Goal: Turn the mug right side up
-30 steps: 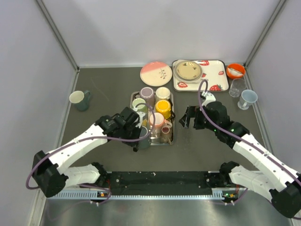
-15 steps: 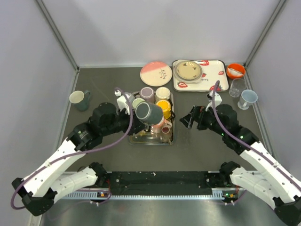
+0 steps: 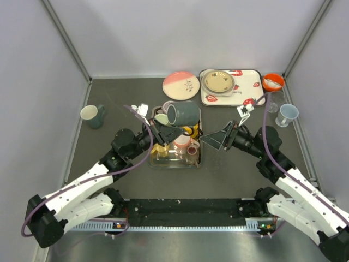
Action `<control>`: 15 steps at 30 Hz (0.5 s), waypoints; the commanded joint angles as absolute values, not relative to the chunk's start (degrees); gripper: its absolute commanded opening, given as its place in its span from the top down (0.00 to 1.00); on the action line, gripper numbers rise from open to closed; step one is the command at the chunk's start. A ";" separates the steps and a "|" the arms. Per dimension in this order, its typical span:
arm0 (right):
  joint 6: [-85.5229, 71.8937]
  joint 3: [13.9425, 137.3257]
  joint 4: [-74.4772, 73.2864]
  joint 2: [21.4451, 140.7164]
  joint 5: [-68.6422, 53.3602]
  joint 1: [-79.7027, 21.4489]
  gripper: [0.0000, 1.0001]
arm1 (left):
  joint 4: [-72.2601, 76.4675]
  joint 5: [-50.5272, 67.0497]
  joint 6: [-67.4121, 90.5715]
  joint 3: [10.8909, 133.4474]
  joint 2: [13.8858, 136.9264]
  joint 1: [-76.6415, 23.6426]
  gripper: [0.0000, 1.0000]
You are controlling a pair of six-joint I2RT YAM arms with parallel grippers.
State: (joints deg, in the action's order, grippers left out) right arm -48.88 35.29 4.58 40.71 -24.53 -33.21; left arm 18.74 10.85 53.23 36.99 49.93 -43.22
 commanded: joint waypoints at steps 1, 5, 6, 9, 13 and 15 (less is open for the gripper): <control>-56.07 35.95 21.00 43.49 -33.74 -32.96 0.25 | 45.34 15.03 59.33 38.23 50.45 -43.15 1.00; -60.02 34.11 28.19 45.96 -35.24 -33.13 0.40 | 47.19 15.64 59.24 38.32 51.06 -43.24 1.00; -61.51 33.58 31.08 46.58 -35.33 -33.13 0.40 | 47.46 15.91 59.33 38.32 51.33 -43.16 1.00; -62.58 34.01 34.26 48.25 -35.33 -33.05 0.40 | 49.30 17.40 60.29 37.97 52.29 -43.16 1.00; -62.84 35.42 36.38 50.36 -35.68 -33.05 0.41 | 50.27 18.98 61.52 37.97 53.70 -43.24 1.00; -63.02 36.12 37.44 51.15 -35.95 -33.05 0.41 | 50.45 19.51 61.70 37.97 54.05 -43.16 1.00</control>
